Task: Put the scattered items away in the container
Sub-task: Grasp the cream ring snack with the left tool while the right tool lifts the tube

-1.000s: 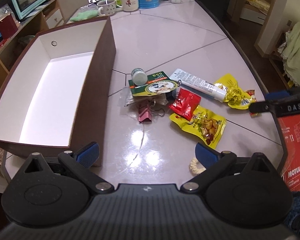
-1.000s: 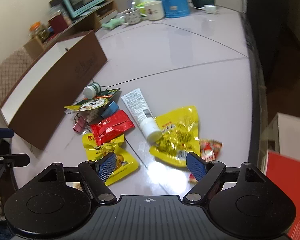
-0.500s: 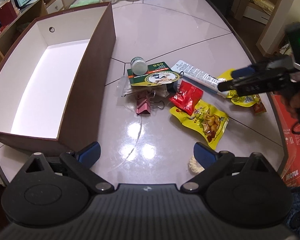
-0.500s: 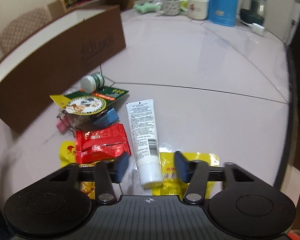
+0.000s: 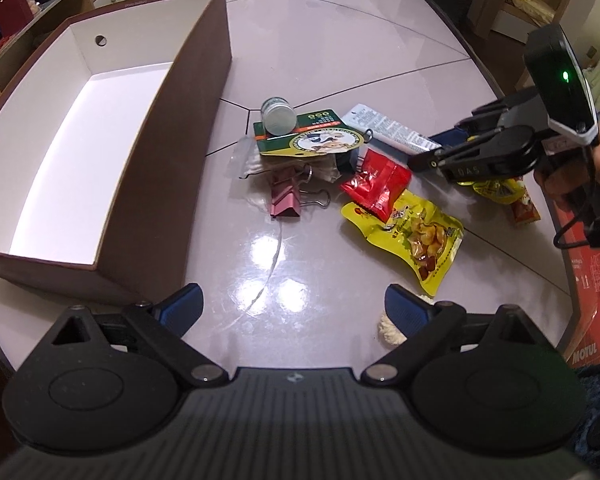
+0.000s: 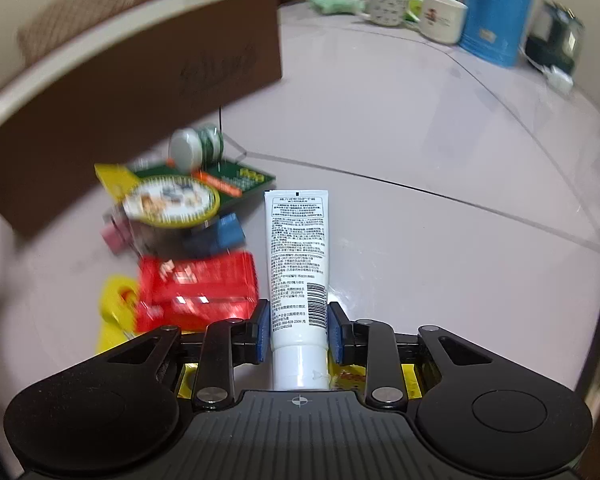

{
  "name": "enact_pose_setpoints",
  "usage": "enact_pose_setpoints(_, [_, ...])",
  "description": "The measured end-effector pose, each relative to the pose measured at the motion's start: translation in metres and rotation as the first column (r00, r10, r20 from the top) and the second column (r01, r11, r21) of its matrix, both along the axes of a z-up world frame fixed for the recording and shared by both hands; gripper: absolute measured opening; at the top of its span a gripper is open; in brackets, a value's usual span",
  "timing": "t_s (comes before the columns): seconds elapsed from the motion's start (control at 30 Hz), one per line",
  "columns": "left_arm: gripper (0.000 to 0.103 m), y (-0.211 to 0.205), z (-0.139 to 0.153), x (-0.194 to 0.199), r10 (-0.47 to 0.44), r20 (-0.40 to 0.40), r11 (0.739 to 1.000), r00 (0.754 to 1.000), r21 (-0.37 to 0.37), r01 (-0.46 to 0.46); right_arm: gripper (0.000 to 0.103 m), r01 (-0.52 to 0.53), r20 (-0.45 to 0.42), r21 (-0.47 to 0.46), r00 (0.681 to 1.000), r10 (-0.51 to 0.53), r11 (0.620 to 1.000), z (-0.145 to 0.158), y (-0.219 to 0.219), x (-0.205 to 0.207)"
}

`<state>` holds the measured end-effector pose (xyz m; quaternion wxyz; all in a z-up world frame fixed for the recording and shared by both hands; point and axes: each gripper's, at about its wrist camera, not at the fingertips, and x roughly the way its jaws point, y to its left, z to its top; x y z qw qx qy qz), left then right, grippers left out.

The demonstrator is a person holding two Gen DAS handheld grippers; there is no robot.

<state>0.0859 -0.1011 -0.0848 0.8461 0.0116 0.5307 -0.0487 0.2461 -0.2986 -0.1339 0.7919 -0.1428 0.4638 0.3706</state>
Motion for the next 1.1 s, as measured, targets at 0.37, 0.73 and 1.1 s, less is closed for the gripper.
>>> enact_pose_setpoints(0.37, [0.08, -0.025, -0.021, 0.0, -0.174, -0.018, 0.983, 0.985, -0.056, 0.173, 0.028, 0.363, -0.256, 0.349, 0.924, -0.284, 0.864, 0.046, -0.081, -0.001])
enact_pose_setpoints(0.73, [0.054, -0.067, -0.052, -0.001, -0.35, -0.053, 0.936, 0.935, -0.053, 0.348, 0.029, 0.43, -0.255, 0.359, 0.899, -0.356, 0.829, 0.075, -0.117, -0.04])
enact_pose_setpoints(1.1, [0.017, -0.071, -0.056, -0.001, -0.366, -0.037, 0.931, 0.93, -0.002, 0.366, 0.029, 0.408, -0.258, 0.336, 0.907, -0.333, 0.849, 0.072, -0.115, -0.056])
